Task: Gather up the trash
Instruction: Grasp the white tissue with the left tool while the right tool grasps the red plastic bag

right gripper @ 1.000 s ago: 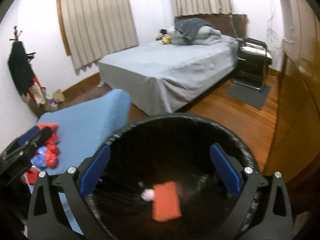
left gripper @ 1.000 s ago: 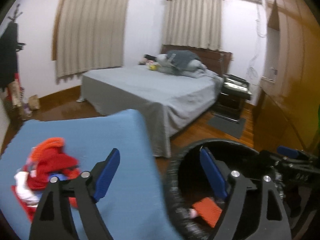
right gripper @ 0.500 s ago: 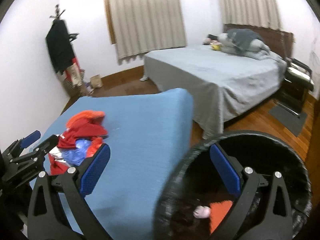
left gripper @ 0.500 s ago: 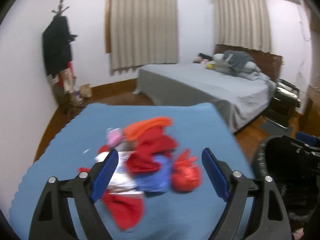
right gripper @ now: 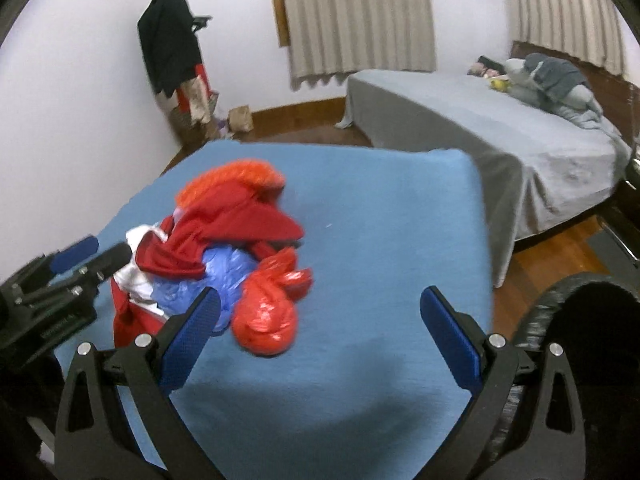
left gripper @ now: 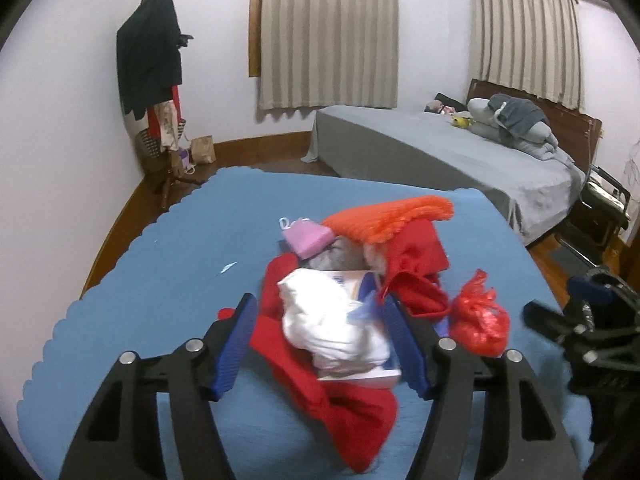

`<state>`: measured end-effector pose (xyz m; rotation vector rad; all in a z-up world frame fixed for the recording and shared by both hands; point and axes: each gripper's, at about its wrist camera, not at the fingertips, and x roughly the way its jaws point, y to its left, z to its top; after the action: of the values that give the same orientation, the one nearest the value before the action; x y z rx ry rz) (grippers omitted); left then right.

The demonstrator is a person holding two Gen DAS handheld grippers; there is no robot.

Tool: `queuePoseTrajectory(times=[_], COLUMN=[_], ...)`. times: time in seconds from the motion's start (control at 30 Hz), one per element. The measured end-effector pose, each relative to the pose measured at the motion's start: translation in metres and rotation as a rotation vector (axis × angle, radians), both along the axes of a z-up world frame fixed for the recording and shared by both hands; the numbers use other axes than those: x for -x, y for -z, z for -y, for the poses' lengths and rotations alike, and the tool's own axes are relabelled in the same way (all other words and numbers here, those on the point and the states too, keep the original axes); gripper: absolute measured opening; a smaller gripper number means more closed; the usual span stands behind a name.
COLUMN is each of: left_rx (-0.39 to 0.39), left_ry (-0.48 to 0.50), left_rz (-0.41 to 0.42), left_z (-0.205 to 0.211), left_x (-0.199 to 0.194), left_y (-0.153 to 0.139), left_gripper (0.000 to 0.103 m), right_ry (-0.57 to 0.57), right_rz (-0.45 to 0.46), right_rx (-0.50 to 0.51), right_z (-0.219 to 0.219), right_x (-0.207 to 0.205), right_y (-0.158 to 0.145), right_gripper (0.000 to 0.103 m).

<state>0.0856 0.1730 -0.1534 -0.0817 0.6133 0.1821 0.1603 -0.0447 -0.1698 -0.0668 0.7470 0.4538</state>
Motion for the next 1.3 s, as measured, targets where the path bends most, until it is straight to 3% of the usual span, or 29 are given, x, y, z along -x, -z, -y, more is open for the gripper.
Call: queuePoseTrajectory(times=[0.13,0.33,0.4,0.47,0.53,0.83,1.3], left_rx=[0.008,0.02,0.021,0.021,0.021,0.034,0.053], left_ry=[-0.009,-0.004,0.002,0.009,0.015,0.045,0.044], left_rz=[-0.007,-0.008,-0.009,-0.013,-0.02,-0.032,0.065], left_z=[-0.01,-0.014,-0.01,-0.007,-0.005,-0.002,-0.001], left_x=[0.002,0.003,0.001,-0.002,-0.005,-0.011,0.008], left_y=[0.004,0.007,0.007,0.01,0.012,0.016,-0.019], left_gripper=[0.064,0.063,0.062,0.059,0.053,0.028,0.023], right_ry=[-0.03,-0.063,-0.081,-0.117,-0.138,-0.115,-0.088], right_rz=[-0.029,-0.086,-0.105,-0.128,-0.143,-0.095,-0.043], right_rx=[0.023,0.039,0.028,0.005,-0.008,-0.029,-0.065], right_z=[-0.016,-0.026,-0.027,-0.028,-0.031,-0.017,0.004], right_x=[-0.006,-0.012,-0.013,-0.015,-0.015,-0.01,0.001], right_y=[0.014,0.031,0.033,0.035,0.034,0.01,-0.02], right_gripper=[0.097,0.077,0.067,0.046,0.039,0.037,0.037])
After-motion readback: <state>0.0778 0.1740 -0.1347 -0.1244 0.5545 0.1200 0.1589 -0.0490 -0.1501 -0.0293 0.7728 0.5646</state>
